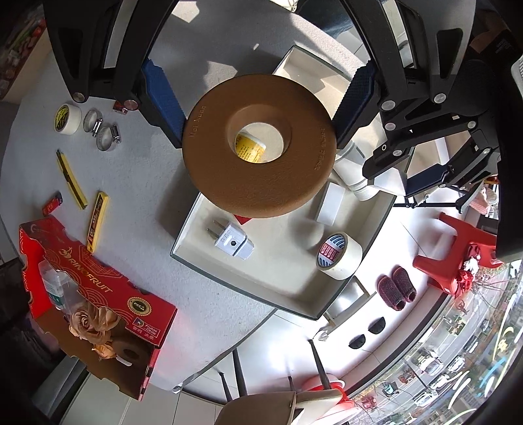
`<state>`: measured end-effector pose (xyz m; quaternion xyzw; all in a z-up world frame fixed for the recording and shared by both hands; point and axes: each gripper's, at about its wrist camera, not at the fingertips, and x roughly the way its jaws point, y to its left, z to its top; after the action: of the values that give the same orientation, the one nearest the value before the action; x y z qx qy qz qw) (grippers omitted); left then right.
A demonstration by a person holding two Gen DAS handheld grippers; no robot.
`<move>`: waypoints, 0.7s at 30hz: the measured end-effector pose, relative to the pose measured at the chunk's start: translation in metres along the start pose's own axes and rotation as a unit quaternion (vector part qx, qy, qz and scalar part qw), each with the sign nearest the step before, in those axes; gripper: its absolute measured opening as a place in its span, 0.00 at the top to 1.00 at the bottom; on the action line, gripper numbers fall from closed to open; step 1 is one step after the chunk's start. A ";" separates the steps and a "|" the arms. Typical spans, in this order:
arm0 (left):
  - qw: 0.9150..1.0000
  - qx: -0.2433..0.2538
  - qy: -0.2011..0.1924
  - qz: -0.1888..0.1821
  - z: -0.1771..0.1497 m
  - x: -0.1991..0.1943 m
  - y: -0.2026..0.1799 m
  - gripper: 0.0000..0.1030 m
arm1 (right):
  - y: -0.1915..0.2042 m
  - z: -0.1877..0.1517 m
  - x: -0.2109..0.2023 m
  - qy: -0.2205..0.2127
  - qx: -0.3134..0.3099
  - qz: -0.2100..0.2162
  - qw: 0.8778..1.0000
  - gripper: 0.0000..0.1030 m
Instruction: Organize rigid objects
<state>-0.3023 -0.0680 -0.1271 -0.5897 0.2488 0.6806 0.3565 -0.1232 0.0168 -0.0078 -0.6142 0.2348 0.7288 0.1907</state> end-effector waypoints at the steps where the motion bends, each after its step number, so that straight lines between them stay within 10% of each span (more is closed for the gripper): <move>1: 1.000 0.000 0.001 0.001 0.001 0.001 0.000 0.47 | 0.000 0.002 0.001 0.000 0.000 0.001 1.000 0.14; 21: 1.000 0.013 0.012 0.017 0.011 0.019 -0.004 0.47 | -0.012 0.027 0.018 0.007 0.005 -0.008 1.000 0.14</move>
<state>-0.3070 -0.0530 -0.1436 -0.5885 0.2718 0.6767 0.3491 -0.1415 0.0422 -0.0229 -0.6205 0.2349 0.7217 0.1975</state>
